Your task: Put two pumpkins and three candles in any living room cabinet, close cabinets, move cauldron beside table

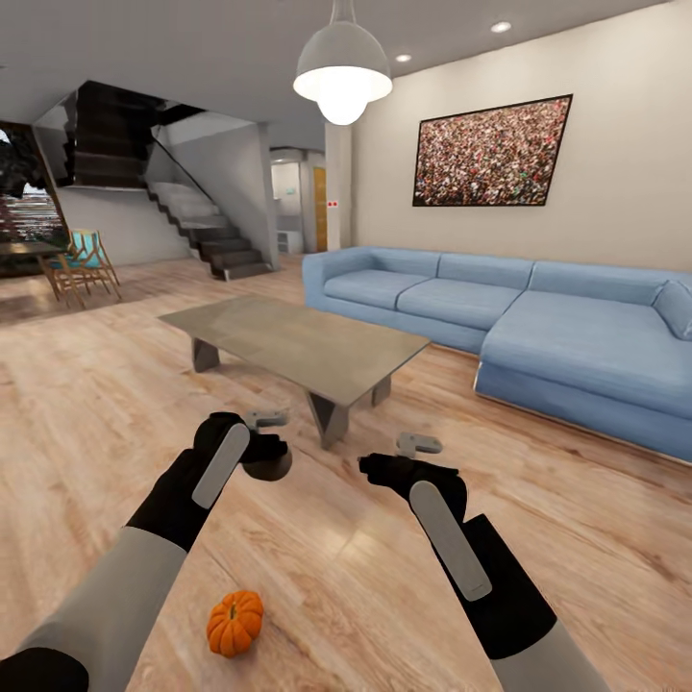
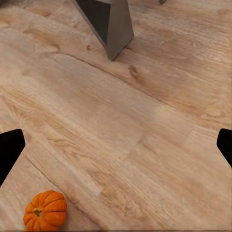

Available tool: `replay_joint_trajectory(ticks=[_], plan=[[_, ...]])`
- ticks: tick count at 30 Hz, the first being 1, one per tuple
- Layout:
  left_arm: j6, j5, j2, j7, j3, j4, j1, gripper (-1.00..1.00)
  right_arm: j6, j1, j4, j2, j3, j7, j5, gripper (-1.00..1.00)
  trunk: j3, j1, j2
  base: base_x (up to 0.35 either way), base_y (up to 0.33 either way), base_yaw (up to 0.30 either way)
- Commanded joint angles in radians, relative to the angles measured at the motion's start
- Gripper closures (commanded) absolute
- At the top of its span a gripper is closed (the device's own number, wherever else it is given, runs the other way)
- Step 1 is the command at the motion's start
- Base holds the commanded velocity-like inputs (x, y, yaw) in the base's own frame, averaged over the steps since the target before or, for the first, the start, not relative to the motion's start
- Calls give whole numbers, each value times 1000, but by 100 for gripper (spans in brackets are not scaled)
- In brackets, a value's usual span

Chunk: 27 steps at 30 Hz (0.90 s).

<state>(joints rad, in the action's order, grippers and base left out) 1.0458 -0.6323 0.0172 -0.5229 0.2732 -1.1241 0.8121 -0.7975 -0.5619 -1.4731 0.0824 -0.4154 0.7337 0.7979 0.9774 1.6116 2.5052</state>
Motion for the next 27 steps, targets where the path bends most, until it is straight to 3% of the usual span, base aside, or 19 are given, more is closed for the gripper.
replay_joint_trajectory(ticks=[1, 10, 27], plan=[[1, -7, 1, -11, 3, -1, 1, 100, -2, -1, -1, 0, -1, 11, 9, -100, 2, -1, 1, -204, 245, 121], [1, -7, 1, -11, 3, -1, 1, 100, -3, -1, 1, 0, -3, 12, 9, -100, 9, -1, 1, -171, 227, 207], [1, -7, 1, -11, 3, -1, 1, 100, -2, -2, 24, 1, -30, 12, 8, -100, 25, -1, 1, -10, 17, 238]])
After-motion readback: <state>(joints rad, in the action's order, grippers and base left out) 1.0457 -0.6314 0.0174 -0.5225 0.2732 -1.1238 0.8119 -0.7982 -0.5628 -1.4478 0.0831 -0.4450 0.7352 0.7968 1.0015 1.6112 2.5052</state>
